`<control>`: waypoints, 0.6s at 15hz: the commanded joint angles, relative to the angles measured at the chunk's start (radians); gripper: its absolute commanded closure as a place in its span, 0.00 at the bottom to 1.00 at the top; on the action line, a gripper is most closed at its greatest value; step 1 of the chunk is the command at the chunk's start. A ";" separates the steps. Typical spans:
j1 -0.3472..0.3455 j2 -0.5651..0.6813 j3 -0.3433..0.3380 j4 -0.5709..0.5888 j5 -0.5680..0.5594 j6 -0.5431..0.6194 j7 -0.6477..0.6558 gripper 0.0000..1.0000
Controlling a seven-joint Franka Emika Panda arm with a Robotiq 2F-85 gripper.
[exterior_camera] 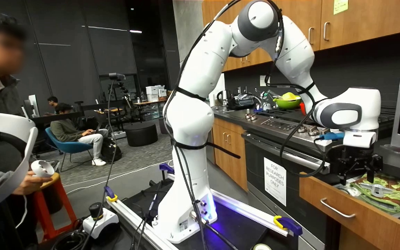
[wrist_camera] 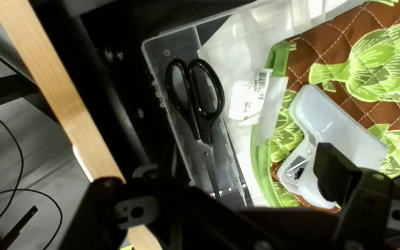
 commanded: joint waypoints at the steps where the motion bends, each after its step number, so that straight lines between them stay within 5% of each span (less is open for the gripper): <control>1: -0.024 0.035 0.008 0.076 0.037 -0.028 -0.019 0.00; 9: -0.035 0.080 0.018 0.147 0.036 -0.050 -0.024 0.00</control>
